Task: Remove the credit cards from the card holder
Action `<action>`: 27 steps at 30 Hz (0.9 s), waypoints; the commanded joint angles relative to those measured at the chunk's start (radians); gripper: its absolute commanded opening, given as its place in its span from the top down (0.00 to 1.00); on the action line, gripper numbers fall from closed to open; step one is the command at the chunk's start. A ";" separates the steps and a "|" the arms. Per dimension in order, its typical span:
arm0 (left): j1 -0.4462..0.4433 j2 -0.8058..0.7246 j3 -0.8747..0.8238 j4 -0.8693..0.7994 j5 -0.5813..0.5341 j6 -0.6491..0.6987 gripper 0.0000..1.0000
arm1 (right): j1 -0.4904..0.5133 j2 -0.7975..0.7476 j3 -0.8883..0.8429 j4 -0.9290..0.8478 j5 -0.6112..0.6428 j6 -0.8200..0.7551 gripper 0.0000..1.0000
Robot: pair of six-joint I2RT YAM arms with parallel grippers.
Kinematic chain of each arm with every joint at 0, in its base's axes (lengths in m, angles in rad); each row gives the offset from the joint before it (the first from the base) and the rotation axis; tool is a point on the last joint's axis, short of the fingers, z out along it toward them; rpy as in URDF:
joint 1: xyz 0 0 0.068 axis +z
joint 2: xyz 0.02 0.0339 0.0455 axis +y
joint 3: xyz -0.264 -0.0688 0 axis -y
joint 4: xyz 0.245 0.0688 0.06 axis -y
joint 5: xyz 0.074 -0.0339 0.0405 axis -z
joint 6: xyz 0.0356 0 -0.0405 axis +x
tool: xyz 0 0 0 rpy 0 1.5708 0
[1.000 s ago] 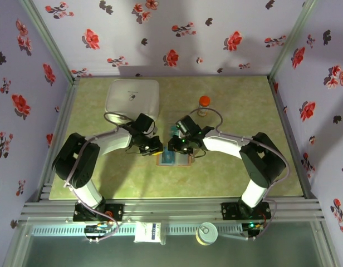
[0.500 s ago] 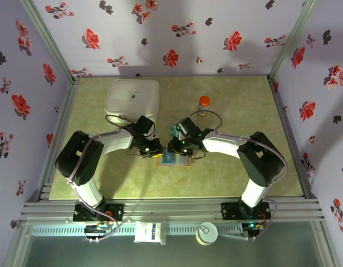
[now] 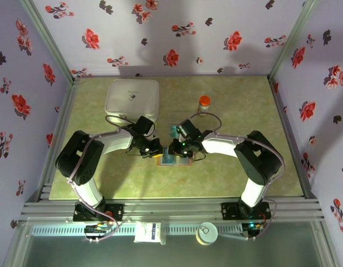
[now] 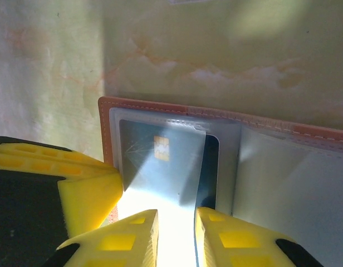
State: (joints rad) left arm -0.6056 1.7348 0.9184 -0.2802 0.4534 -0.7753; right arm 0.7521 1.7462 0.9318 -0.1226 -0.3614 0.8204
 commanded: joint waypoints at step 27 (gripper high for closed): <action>0.001 -0.074 0.017 -0.101 -0.050 0.015 0.88 | 0.009 -0.050 0.021 -0.132 0.076 -0.049 0.73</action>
State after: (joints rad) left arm -0.6056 1.6970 0.9188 -0.3370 0.4213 -0.7750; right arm 0.7536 1.7267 0.9325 -0.1967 -0.3099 0.7925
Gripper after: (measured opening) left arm 0.115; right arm 0.270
